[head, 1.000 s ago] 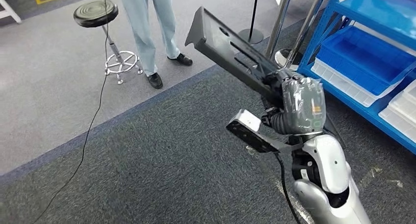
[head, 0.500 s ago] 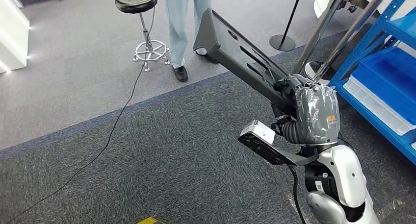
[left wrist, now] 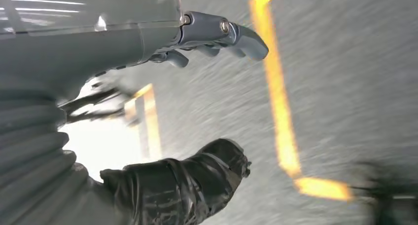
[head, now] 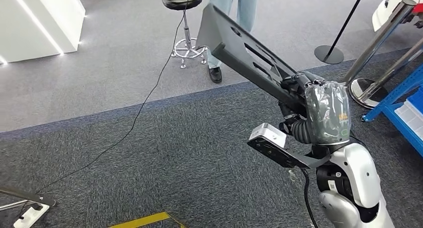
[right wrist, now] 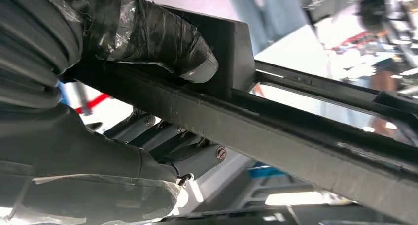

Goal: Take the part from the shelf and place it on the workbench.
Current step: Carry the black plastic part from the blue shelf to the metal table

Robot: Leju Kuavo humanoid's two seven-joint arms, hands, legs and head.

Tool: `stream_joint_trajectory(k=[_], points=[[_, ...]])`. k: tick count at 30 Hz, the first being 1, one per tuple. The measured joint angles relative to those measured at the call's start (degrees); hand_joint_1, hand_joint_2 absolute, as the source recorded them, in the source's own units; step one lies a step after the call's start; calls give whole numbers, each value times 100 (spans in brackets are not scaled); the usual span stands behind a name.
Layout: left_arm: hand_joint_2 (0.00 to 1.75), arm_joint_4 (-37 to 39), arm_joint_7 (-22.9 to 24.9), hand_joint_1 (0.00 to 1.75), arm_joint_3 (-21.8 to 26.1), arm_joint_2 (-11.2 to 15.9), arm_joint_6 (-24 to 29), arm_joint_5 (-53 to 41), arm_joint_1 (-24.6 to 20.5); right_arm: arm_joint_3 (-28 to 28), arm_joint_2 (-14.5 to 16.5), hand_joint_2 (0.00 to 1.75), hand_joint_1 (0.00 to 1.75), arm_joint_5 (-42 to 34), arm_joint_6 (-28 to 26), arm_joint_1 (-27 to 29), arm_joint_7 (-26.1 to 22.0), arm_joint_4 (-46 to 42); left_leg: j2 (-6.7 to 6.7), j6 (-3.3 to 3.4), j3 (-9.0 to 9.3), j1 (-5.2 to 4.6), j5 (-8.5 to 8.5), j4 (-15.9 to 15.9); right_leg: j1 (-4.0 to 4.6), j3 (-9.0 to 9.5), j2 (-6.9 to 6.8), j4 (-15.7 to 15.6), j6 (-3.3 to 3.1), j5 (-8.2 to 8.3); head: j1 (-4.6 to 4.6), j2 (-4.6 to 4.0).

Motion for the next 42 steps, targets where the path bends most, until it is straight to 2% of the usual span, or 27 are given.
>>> stream_joint_trajectory(k=[2,4,5,7,8,10,11,13,15,17,19,20,22,24,26,27,28,29,30,31,33,35,36,38,39,40,42], points=[[175,-49,-4,0,99,-66,124,0,3,4,-2,175,175,-34,-18,-49,-13,36,392,-61,-323,11,-315,649,21,21,-186,-14,-36,-9,-49,0],[175,-112,-264,0,422,-138,246,0,19,11,-4,175,175,-80,-22,-59,-10,72,531,-100,-629,45,-506,1225,40,27,-385,-13,-54,-28,-54,0],[175,-147,-464,0,676,-186,299,0,43,15,-4,175,175,-113,-23,-64,-9,91,555,-103,-643,55,-460,1249,43,33,-473,-12,-52,-40,-56,0],[175,-220,-896,0,1323,-315,413,0,107,21,-4,175,175,-176,-25,-90,-15,126,659,-77,-343,57,-149,709,44,66,-632,-13,-31,-71,-57,0],[175,-252,-1069,0,1654,-393,467,0,134,22,-4,175,175,-201,-27,-111,-20,140,806,-45,-141,30,-26,335,48,89,-702,-17,-12,-90,-57,0],[175,-316,-1282,0,2250,-567,549,0,163,23,-9,175,175,-239,-31,-160,-34,168,1025,27,126,-31,92,-160,78,129,-830,-30,48,-127,-46,0],[175,-343,-1341,0,2519,-654,579,0,179,25,-15,175,175,-258,-34,-181,-43,185,1045,61,142,-64,73,-217,95,148,-894,-49,83,-136,-39,0],[175,-387,-1416,0,3051,-815,633,0,222,37,-28,175,175,-288,-42,-215,-60,220,884,129,158,-60,98,-269,93,192,-981,-84,158,-159,-31,1],[175,-421,-1455,0,3528,-950,683,0,247,60,-42,175,175,-313,-59,-241,-64,251,733,205,212,-29,129,-352,72,156,-737,62,207,-282,-8,1],[175,-447,-1468,0,3886,-1047,716,0,247,75,-72,175,175,-333,-84,-245,-64,270,584,263,250,-18,142,-389,70,-152,-315,686,212,-579,38,1],[175,-460,-1468,0,4147,-1103,733,0,248,80,-102,175,175,-344,-97,-227,-63,287,416,292,257,-25,136,-380,80,-584,-144,1427,211,-820,67,0],[175,-461,-1468,0,4250,-1115,735,0,249,84,-113,175,175,-348,-97,-218,-62,297,318,297,258,-29,131,-368,79,-702,-127,1560,211,-787,72,0],[175,-463,-1468,0,4434,-1135,740,0,254,90,-129,175,175,-350,-97,-214,-58,311,121,287,264,-28,117,-330,64,-626,-94,1196,204,-425,74,0],[175,-467,-1468,0,4620,-1164,743,0,255,95,-143,175,175,-351,-97,-219,-56,316,-60,250,243,-29,91,-262,27,-337,112,448,200,-26,74,0],[175,-471,-1468,0,4798,-1187,752,0,263,101,-154,175,175,-356,-97,-221,-54,322,-209,186,186,-15,87,-224,16,-176,304,69,185,79,74,1],[175,-472,-1469,0,4873,-1195,756,0,274,105,-157,175,175,-360,-98,-222,-52,326,-283,147,159,-7,98,-223,28,-157,321,30,166,61,75,1],[175,-472,-1469,0,4935,-1200,759,0,291,107,-161,175,175,-362,-98,-226,-50,328,-344,113,137,8,112,-239,29,-142,242,21,134,74,78,1],[175,-473,-1469,0,4988,-1206,763,0,307,108,-161,175,175,-364,-98,-234,-49,328,-308,86,125,6,111,-229,27,-118,166,-3,100,86,79,1],[175,-473,-1471,0,5036,-1211,765,0,314,108,-161,175,175,-364,-98,-242,-49,328,-169,59,91,-7,70,-159,16,-90,88,-30,67,95,61,0],[175,-474,-1474,0,5082,-1214,769,0,316,108,-161,175,175,-364,-98,-250,-49,328,38,34,7,-15,-32,17,10,-60,3,-56,36,99,39,0],[175,-478,-1505,0,5146,-1218,778,0,309,109,-169,175,175,-365,-93,-255,-44,327,436,-16,-313,-6,-355,671,44,-28,-167,-68,-7,83,1,0],[175,-484,-1576,0,5205,-1218,798,0,305,110,-181,175,175,-365,-80,-254,-23,327,546,-46,-612,22,-551,1249,67,-15,-342,-66,-25,62,-2,0],[175,-487,-1621,0,5238,-1217,813,-1,307,110,-184,175,175,-365,-66,-255,-6,326,559,-49,-612,27,-498,1256,70,-6,-429,-66,-25,50,-3,0],[175,-487,-1689,0,5286,-1197,888,-15,308,111,-186,175,175,-358,-17,-255,48,318,645,-28,-270,23,-172,658,72,32,-584,-66,-8,18,-3,0],[175,-487,-1685,0,5297,-1174,977,-52,301,112,-189,175,175,-338,17,-251,95,301,772,5,-46,-6,-45,265,81,55,-658,-68,7,-1,-4,0],[175,-487,-1630,0,5294,-1135,1105,-154,286,112,-195,175,175,-302,58,-242,151,275,884,44,125,-33,31,-34,94,77,-721,-69,29,-22,1,0],[175,-486,-1385,0,5235,-1012,1383,-659,255,106,-215,175,175,-198,149,-181,284,196,983,114,234,-83,20,-243,120,114,-832,-88,78,-54,7,0]])
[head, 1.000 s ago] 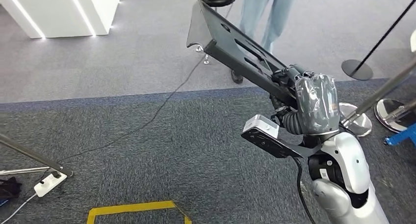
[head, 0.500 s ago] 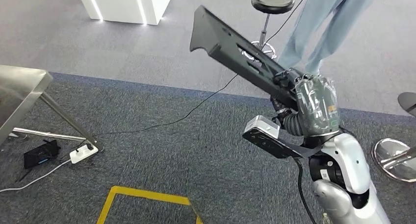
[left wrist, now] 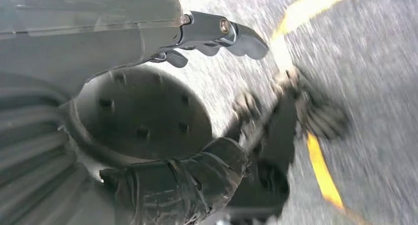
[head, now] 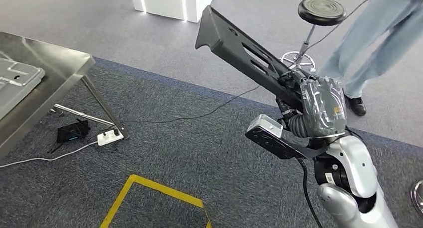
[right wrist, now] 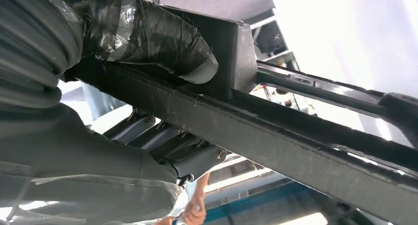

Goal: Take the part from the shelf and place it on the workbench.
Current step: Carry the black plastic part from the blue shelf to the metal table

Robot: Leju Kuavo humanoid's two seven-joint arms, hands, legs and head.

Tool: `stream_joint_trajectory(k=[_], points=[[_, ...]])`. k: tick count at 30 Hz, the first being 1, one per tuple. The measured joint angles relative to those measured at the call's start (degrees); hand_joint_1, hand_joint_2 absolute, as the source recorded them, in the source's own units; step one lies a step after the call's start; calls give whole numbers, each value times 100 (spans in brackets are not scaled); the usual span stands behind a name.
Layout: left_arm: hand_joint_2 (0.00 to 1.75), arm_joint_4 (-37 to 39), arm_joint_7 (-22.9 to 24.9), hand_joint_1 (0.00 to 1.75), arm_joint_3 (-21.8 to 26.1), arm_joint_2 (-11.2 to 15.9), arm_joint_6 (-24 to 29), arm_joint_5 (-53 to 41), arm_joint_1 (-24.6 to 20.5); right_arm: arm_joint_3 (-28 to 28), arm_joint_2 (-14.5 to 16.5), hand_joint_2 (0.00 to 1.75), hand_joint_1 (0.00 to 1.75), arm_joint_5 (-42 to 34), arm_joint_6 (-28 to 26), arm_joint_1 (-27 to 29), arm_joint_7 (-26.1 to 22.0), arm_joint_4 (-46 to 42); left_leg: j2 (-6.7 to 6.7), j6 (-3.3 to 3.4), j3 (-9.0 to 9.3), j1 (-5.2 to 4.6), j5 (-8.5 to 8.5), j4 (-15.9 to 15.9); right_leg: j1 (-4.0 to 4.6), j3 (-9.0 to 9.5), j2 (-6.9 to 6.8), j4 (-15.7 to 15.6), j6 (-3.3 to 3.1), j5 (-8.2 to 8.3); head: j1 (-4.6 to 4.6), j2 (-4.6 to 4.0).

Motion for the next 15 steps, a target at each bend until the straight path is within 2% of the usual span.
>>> stream_joint_trajectory(k=[2,3,4,6,7,8,9,10,11,12,14,15], points=[[175,14,304,0,-229,241,115,-874,-21,-24,-18,175,175,109,98,123,116,-107,-144,46,18,24,15,-44,10,44,-71,-16,56,-37,3,0],[175,32,409,0,-406,382,106,-1287,-38,-42,-22,175,175,153,138,185,152,-160,-217,71,42,47,24,-77,7,44,7,29,80,-85,13,0],[175,58,468,0,-601,527,85,-1569,-63,-66,-25,175,175,191,167,232,173,-214,-285,104,71,69,35,-109,0,-19,162,191,94,-192,28,0],[175,119,476,0,-912,757,92,-1738,-128,-113,-28,175,175,246,204,301,181,-290,-411,152,106,85,42,-133,-18,-343,533,847,96,-511,64,0],[175,144,462,0,-1018,844,118,-1705,-157,-132,-29,175,175,264,220,338,181,-315,-480,168,109,80,40,-129,-23,-563,629,1245,96,-663,73,0],[175,161,449,0,-1104,910,142,-1673,-181,-142,-29,175,175,274,234,379,180,-327,-562,171,111,75,36,-124,-26,-741,666,1528,100,-724,77,0],[175,172,439,0,-1195,959,158,-1650,-195,-147,-29,175,175,276,244,416,179,-338,-653,170,114,72,28,-113,-31,-833,681,1616,102,-670,77,0],[175,180,433,0,-1287,999,165,-1638,-204,-149,-29,175,175,276,249,443,178,-350,-746,163,118,73,18,-95,-39,-821,693,1491,101,-511,79,0],[175,184,432,0,-1380,1032,170,-1636,-208,-154,-29,175,175,276,249,457,177,-366,-841,149,121,77,3,-70,-53,-712,738,1175,98,-276,79,0],[175,187,434,0,-1464,1055,183,-1634,-204,-160,-29,175,175,277,249,463,177,-386,-931,127,117,86,-16,-41,-77,-557,872,789,92,-71,81,0],[175,199,442,0,-1581,1085,223,-1627,-206,-172,-29,175,175,281,250,468,176,-421,-1086,66,64,93,-40,26,-115,-339,1162,238,95,126,81,0],[175,205,451,0,-1629,1097,245,-1620,-208,-175,-29,175,175,283,252,473,176,-434,-1150,34,28,104,-38,43,-118,-301,1243,144,93,125,82,0]])
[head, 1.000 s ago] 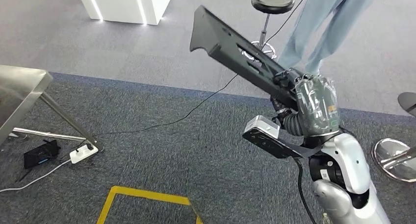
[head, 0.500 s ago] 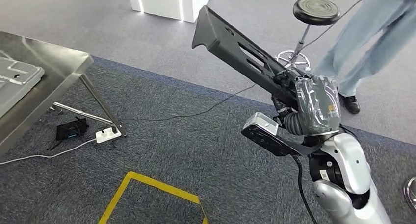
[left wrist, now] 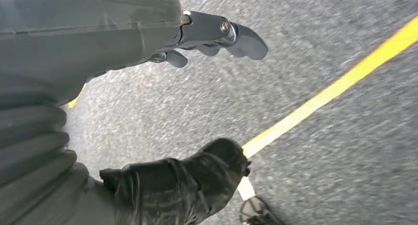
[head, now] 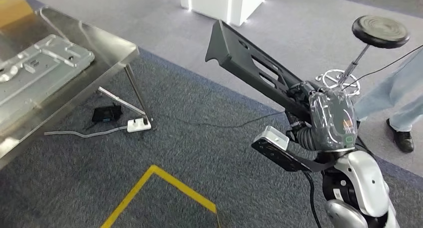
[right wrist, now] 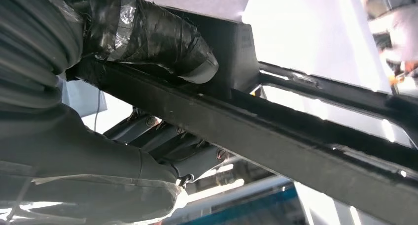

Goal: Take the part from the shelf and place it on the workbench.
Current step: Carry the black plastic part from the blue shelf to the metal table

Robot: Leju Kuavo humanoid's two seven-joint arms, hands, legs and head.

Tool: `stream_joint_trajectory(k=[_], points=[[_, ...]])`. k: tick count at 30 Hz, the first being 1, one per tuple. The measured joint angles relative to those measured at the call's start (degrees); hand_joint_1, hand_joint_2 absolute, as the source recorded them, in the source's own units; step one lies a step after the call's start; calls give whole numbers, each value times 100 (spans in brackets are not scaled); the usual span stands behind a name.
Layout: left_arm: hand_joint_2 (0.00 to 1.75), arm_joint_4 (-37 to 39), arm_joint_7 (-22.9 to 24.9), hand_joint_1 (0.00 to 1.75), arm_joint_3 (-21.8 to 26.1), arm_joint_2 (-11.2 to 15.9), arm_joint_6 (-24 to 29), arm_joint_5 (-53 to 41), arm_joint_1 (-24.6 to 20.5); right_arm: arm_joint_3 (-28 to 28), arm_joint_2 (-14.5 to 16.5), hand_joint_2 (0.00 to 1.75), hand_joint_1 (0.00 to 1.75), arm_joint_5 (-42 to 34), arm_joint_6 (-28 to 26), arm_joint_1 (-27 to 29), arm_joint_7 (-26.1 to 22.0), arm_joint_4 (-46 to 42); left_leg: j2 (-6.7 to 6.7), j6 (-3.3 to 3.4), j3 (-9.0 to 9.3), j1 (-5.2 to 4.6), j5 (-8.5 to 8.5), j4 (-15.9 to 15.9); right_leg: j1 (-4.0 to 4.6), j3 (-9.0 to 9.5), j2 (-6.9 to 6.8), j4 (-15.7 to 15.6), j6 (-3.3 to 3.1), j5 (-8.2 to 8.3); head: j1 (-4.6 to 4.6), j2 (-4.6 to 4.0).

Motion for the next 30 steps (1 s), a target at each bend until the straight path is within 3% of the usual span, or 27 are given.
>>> stream_joint_trajectory(k=[2,3,5,6,7,9,10,12,14,16,18,19,21,23,24,25,26,27,28,30], points=[[175,18,38,0,-123,37,44,30,-8,-5,0,175,175,13,10,6,0,-21,-137,-77,-59,32,31,-15,18,23,-121,-32,-43,17,-1,0],[175,27,68,0,-190,54,69,53,-8,-6,0,175,175,25,23,4,0,-29,-75,-105,-79,35,22,6,24,47,-200,-59,-78,28,-5,0],[175,46,143,0,-310,84,122,115,-14,-6,0,175,175,63,71,-9,0,-59,292,-150,-224,16,-142,302,24,101,-369,-117,-150,43,-31,0],[175,49,180,0,-352,87,139,145,-22,-6,0,175,175,79,111,-19,0,-77,520,-164,-362,4,-290,596,38,120,-445,-130,-172,39,-46,0],[175,52,218,0,-393,91,152,178,-30,-5,0,175,175,89,160,-26,0,-92,645,-181,-554,7,-460,970,50,126,-529,-133,-189,31,-57,0],[175,54,275,0,-469,93,163,235,-37,-4,0,175,175,94,262,-39,1,-105,711,-198,-861,20,-641,1536,71,131,-701,-131,-205,13,-57,0],[175,54,295,0,-508,93,168,259,-36,-4,0,175,175,94,313,-51,3,-106,717,-199,-899,23,-613,1598,79,134,-782,-131,-206,3,-57,0],[175,54,317,0,-587,103,176,312,-32,3,-9,175,175,98,469,-144,40,-116,786,-176,-578,18,-282,1015,89,161,-937,-129,-194,-24,-57,0],[175,54,327,0,-673,122,172,385,-43,40,-58,175,175,156,790,-383,123,-122,1017,-125,-158,-42,-29,244,105,197,-1074,-128,-162,-57,-55,0],[175,56,316,0,-770,140,126,458,-62,149,-174,175,175,301,1220,-802,181,-88,1112,-57,-37,-112,-16,-18,119,210,-1166,-119,-108,-88,-49,0],[175,64,297,0,-881,168,60,523,-68,315,-294,175,175,389,1529,-1295,192,13,981,12,-31,-127,3,-49,113,209,-1254,-110,-42,-122,-51,1],[175,67,289,0,-928,183,36,550,-71,387,-340,175,175,382,1596,-1505,192,77,911,41,-15,-120,13,-69,100,206,-1211,-73,-13,-156,-47,1],[175,70,284,0,-1011,213,11,588,-90,477,-419,175,175,334,1623,-1809,191,169,781,113,28,-82,32,-104,73,67,-943,269,22,-352,-21,1],[175,72,281,0,-1082,231,4,601,-103,569,-506,175,175,303,1622,-1990,189,250,637,155,43,-68,28,-106,66,-307,-656,1017,29,-662,17,1],[175,73,281,0,-1115,231,0,609,-106,619,-546,175,175,293,1622,-2041,189,294,548,163,49,-69,23,-104,70,-508,-601,1350,30,-750,28,0],[175,73,281,0,-1145,231,-2,617,-104,666,-580,175,175,290,1622,-2074,189,334,453,167,59,-71,18,-102,74,-641,-575,1523,27,-740,32,0],[175,73,281,0,-1171,231,-6,625,-100,702,-604,175,175,287,1622,-2094,191,364,367,167,72,-72,12,-99,77,-679,-562,1502,16,-634,33,0],[175,73,280,0,-1191,230,-9,634,-96,735,-628,175,175,274,1622,-2128,193,390,270,162,93,-72,3,-94,80,-599,-531,1224,-5,-405,35,0],[175,73,274,0,-1203,228,-13,641,-92,767,-650,175,175,244,1624,-2182,195,414,179,150,113,-68,-11,-89,81,-454,-445,813,-32,-154,35,0],[175,73,224,0,-1240,231,-30,682,-98,864,-707,175,175,126,1651,-2383,192,491,16,109,97,-57,-29,-70,68,-167,-154,104,-67,160,22,1]])
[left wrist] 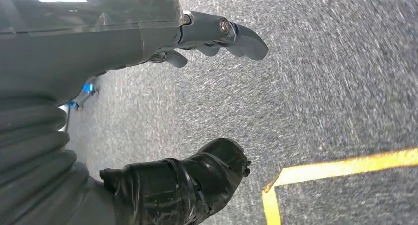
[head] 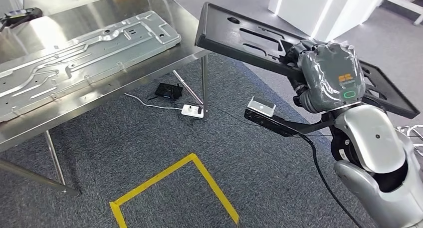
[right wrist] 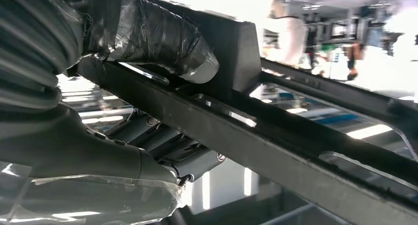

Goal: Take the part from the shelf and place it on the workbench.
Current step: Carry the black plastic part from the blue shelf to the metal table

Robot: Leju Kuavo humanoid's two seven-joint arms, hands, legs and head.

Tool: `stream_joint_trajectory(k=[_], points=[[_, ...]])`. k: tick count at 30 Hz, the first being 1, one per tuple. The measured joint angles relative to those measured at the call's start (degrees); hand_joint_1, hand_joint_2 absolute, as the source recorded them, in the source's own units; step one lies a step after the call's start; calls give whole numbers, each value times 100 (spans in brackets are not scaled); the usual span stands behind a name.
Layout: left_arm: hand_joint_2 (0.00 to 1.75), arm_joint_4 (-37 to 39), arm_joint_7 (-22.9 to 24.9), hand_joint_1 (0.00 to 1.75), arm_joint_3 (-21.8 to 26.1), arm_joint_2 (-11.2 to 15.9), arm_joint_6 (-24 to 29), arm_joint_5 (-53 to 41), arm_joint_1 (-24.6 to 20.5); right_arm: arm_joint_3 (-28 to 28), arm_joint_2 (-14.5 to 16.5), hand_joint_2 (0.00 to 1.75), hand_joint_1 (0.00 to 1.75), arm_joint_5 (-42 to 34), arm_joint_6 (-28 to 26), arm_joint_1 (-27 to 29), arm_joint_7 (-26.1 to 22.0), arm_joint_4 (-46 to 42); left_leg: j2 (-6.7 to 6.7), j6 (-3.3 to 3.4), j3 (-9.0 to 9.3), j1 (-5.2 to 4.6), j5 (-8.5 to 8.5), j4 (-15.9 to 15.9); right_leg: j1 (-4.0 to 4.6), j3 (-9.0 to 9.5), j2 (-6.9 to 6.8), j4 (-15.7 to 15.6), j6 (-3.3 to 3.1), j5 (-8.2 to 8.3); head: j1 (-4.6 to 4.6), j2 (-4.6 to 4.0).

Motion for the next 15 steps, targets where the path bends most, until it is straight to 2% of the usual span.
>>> stream_joint_trajectory(k=[1,2,3,4,5,6,8,9,10,11,12,13,15], points=[[175,1,-49,0,-33,4,-15,31,-4,68,-28,175,175,-67,26,-132,-9,62,-63,-30,-32,20,4,5,0,63,101,-157,-4,23,-7,0],[175,3,-111,0,-73,10,-33,70,-1,153,-57,175,175,-126,60,-294,-27,143,-130,-64,-69,42,16,-1,6,85,131,-192,-4,1,-10,0],[175,7,-185,0,-111,16,-54,103,7,246,-81,175,175,-168,89,-467,-54,241,-200,-102,-97,58,30,-11,6,94,74,-228,-11,1,-6,1],[175,12,-261,0,-142,23,-74,142,18,338,-92,175,175,-196,106,-639,-84,346,-210,-135,-112,67,33,-14,-3,110,1,-255,-30,10,-1,0],[175,16,-342,0,-170,24,-95,177,22,425,-99,175,175,-216,112,-805,-113,449,-108,-167,-141,49,7,28,-16,140,-78,-290,-54,15,-5,0],[175,17,-426,0,-200,25,-119,210,13,509,-99,175,175,-228,105,-952,-134,546,78,-194,-217,32,-65,171,-29,176,-172,-330,-85,19,-24,0],[175,17,-574,0,-246,19,-186,283,-21,676,-98,175,175,-234,83,-1177,-150,712,510,-246,-535,33,-320,764,-5,236,-374,-365,-136,2,-58,-1],[175,17,-622,0,-260,17,-223,326,-30,776,-92,175,175,-222,73,-1251,-149,785,614,-268,-740,56,-437,1119,12,253,-478,-367,-155,-15,-65,-1],[175,17,-642,0,-269,14,-256,372,-31,892,-81,175,175,-205,67,-1293,-143,853,660,-287,-894,77,-484,1366,24,269,-574,-367,-163,-33,-65,-1],[175,17,-634,0,-284,9,-277,422,-26,1020,-61,175,175,-181,61,-1313,-137,913,681,-303,-958,94,-440,1434,29,284,-662,-366,-164,-52,-65,-1],[175,17,-601,0,-304,5,-288,474,-16,1149,-29,175,175,-157,51,-1321,-132,967,707,-314,-902,105,-296,1277,30,303,-744,-364,-159,-73,-67,-1],[175,17,-554,0,-329,4,-290,520,-8,1268,14,175,175,-133,35,-1322,-128,1018,762,-320,-739,111,-96,935,30,327,-818,-361,-148,-96,-68,-1],[175,17,-455,0,-367,2,-276,602,-3,1451,109,175,175,-76,-20,-1325,-125,1109,978,-297,-370,78,187,202,55,370,-948,-349,-104,-150,-67,-1]])
